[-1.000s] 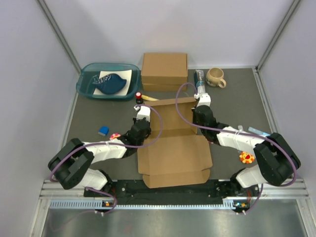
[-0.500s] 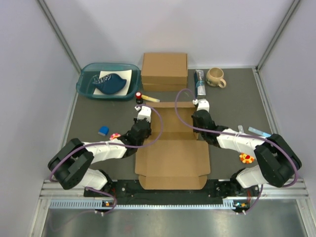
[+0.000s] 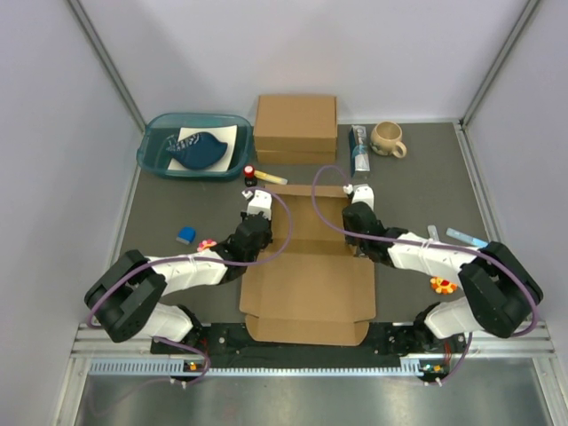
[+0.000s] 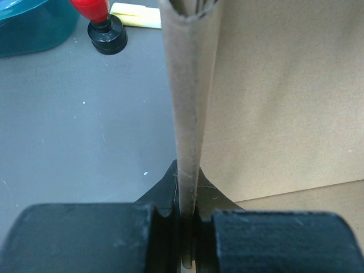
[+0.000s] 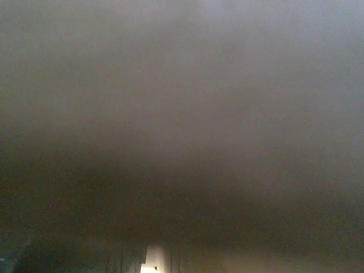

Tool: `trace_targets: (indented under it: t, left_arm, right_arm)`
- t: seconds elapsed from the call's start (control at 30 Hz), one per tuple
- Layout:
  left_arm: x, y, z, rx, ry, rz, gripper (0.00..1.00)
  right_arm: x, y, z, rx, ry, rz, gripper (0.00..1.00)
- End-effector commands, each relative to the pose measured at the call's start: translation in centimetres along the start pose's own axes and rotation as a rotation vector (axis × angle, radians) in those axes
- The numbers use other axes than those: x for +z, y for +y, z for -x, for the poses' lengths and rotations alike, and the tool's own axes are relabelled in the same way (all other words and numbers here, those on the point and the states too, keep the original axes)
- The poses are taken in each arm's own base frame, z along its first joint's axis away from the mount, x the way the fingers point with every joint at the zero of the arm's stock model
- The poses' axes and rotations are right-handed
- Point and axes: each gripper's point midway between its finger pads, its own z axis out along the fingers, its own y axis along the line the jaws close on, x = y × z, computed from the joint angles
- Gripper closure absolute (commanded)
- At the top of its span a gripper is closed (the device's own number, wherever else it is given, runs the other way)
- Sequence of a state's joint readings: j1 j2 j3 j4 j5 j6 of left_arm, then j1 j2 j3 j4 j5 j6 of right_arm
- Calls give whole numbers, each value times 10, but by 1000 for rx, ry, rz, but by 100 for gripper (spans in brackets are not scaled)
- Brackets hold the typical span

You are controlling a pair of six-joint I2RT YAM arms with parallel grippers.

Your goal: Fold the paper box

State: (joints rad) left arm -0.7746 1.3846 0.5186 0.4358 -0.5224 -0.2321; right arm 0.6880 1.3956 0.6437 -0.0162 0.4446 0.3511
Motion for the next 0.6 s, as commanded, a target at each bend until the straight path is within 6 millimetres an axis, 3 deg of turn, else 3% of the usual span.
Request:
trace_targets:
  t: [0.0,0.07,0.17,0.2,0.37,0.47,0.5,0.57]
  left_arm:
    - [-4,-18,27,-22,-58,-70,100]
    - [-4,-18,26,-19,-54,-69,100]
    - [-4,-18,27,-21,-54,-67,100]
    - [-4,-18,27,-22,-54,-67,100]
    - [-5,-17,27,-24,-54,-66,100]
    - [-6,-16,26,-23,-53,-64,100]
    - [-6,-16,26,-23,-52,-64,100]
    - [-6,-16,25,-19,-50,-66,100]
  right_arm:
    - [-13,4,-16,-44,70,27,62]
    - [-14,3,-21,-56,84,29,66]
    - [-14,-1,-29,-69,111,18,95]
    - [-14,-2,-29,-68,116,11,100]
    - [-15,-5,-31,-62,130,-16,100]
    - [-20,-2,-20,-29,96,1,97]
    - [-22,0,-14,-18,81,9,77]
    - [-28,2,3,16,35,22,66]
